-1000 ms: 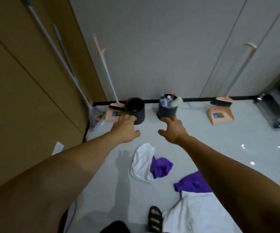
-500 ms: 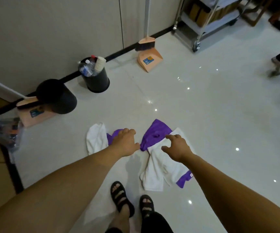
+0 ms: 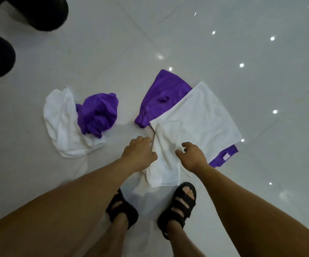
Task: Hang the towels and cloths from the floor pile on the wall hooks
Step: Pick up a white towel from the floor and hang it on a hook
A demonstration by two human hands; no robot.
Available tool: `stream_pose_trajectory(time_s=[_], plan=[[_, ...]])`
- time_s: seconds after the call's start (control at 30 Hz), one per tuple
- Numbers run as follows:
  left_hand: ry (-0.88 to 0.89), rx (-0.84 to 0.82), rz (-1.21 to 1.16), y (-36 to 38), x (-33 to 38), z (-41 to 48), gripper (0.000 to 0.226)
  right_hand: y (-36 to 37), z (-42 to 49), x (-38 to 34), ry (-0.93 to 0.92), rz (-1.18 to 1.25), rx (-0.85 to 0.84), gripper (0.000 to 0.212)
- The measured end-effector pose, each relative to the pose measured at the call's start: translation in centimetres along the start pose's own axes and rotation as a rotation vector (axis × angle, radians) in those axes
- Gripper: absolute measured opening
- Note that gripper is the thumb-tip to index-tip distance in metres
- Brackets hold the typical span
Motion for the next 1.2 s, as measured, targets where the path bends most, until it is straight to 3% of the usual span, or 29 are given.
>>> stream_pose_trajectory(time_s=[0.27, 0.37, 0.47, 0.53, 0.63, 0.77, 0.87, 0.97, 1.03, 1.13, 1.2], plan=[[-0.053, 0.028, -0.097, 8.2, -8.4, 5.2, 0.057, 6.4, 12.5, 0.7, 0.188, 0.207, 0.142, 0.044], [-0.071, 0.049, -0.128, 8.5, -10.0, 4.6, 0.054, 6.8, 12.9, 0.7, 0.250, 0.357, 0.166, 0.013], [-0.067, 0.047, -0.148, 7.6, -10.4, 3.1, 0.054, 6.3, 11.5, -0.8, 0.192, 0.403, 0.176, 0.032], [-0.059, 0.051, -0.158, 6.1, -10.3, 2.0, 0.055, 5.2, 9.2, -2.6, 0.137, 0.459, 0.204, 0.023], [-0.048, 0.087, -0.197, 2.4, -10.2, 0.4, 0.056, 3.6, 5.0, -6.0, 0.031, 0.685, 0.182, 0.015], [-0.052, 0.142, -0.255, -5.1, -9.5, -4.1, 0.064, 1.2, -3.5, -12.3, -0.041, 0.879, 0.069, 0.023], [0.028, 0.179, -0.342, -12.8, -7.9, -9.1, 0.072, -0.2, -11.4, -18.6, -0.102, 0.737, -0.129, 0.014], [0.099, 0.247, -0.498, -21.1, -6.9, -14.7, 0.078, -1.7, -20.2, -24.8, -0.237, 0.508, -0.346, 0.044], [0.161, 0.244, -0.561, -26.1, -6.2, -18.6, 0.077, -3.3, -26.3, -29.4, -0.354, 0.439, -0.405, 0.042], [0.238, 0.219, -0.666, -31.9, -5.6, -24.7, 0.071, -6.6, -34.0, -35.9, -0.441, 0.471, -0.333, 0.045], [0.222, 0.248, -0.756, -35.4, -5.8, -28.6, 0.048, -8.2, -38.1, -39.6, -0.415, 0.508, -0.277, 0.054]])
Point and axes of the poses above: each hand's wrist, its own z-axis towards the middle knuckle, its own y-axis out of the palm, x = y × z, the point moved 9 cm from there along z, towards the middle knuckle, and after that the axes turned 9 degrees about y, right-handed, at the moved point
